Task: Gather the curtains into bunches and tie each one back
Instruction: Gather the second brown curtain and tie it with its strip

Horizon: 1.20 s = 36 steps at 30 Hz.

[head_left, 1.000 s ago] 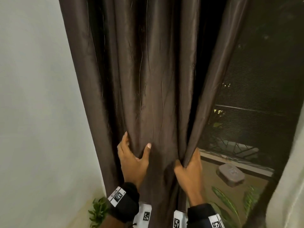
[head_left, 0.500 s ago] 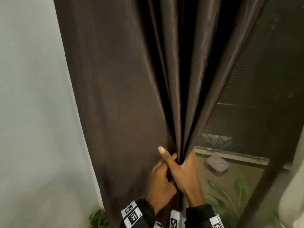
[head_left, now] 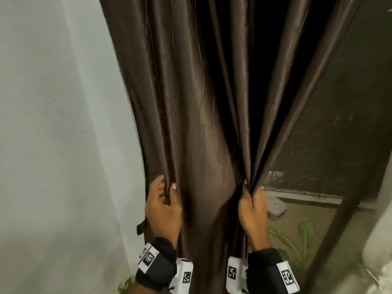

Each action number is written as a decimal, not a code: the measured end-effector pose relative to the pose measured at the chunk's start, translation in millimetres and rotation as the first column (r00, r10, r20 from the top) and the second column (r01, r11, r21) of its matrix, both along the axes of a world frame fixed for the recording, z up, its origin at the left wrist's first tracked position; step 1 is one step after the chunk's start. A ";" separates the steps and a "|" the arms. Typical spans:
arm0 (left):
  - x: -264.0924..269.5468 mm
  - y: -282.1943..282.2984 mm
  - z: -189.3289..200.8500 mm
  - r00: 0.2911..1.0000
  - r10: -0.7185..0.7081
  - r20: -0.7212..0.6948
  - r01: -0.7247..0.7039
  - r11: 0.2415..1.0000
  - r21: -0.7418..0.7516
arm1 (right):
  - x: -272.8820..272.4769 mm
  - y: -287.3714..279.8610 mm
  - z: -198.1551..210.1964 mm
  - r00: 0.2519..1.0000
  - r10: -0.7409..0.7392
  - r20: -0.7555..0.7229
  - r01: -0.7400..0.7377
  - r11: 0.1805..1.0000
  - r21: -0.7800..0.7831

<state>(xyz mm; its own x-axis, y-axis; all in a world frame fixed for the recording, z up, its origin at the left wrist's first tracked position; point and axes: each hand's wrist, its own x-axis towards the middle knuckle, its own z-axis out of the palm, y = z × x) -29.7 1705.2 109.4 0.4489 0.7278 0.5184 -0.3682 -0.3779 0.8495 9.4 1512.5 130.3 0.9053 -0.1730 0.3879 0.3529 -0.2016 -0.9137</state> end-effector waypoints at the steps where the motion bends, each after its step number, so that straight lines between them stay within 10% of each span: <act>1: -1.0 -7.3 0.2 1.000 -0.005 0.019 0.004 0.999 0.042 | -2.3 3.3 1.4 1.000 0.007 0.000 -0.007 1.000 0.008; 7: -11.3 -73.0 -4.7 0.982 -0.161 0.098 0.097 0.877 0.470 | -16.6 22.0 13.5 0.992 0.121 -0.041 -0.119 0.992 0.042; 13: -2.5 -79.3 17.3 0.785 -0.607 -0.128 0.615 0.736 0.285 | -7.5 18.1 27.8 0.987 0.162 -0.024 -0.162 0.986 -0.037; 18: 7.9 -48.7 18.2 0.846 -0.530 -0.065 0.533 0.835 0.134 | 18.1 2.6 21.0 0.988 0.149 -0.047 -0.153 0.981 -0.123; 23: 6.5 -44.8 17.9 0.471 -0.876 -0.106 0.852 0.483 -0.202 | 12.0 -1.7 3.0 0.926 0.371 0.070 -0.331 0.886 -0.325; 32: 28.0 -60.1 24.0 0.709 -0.562 -0.426 0.640 0.766 0.054 | -23.6 -0.8 -31.1 0.827 0.562 0.008 -0.382 0.572 -0.726; 36: 27.8 -55.8 31.9 0.755 -0.577 -0.311 0.576 0.811 -0.107 | -14.1 -38.6 -21.3 0.642 0.763 -0.074 -0.752 0.608 -0.253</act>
<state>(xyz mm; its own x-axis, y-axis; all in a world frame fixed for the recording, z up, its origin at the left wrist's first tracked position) -2.0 1649.4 141.4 0.9207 0.2798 0.2722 -0.2292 -0.1772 0.9571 -4.7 1473.8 108.9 0.6537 0.6704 0.3510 0.5136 -0.0525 -0.8564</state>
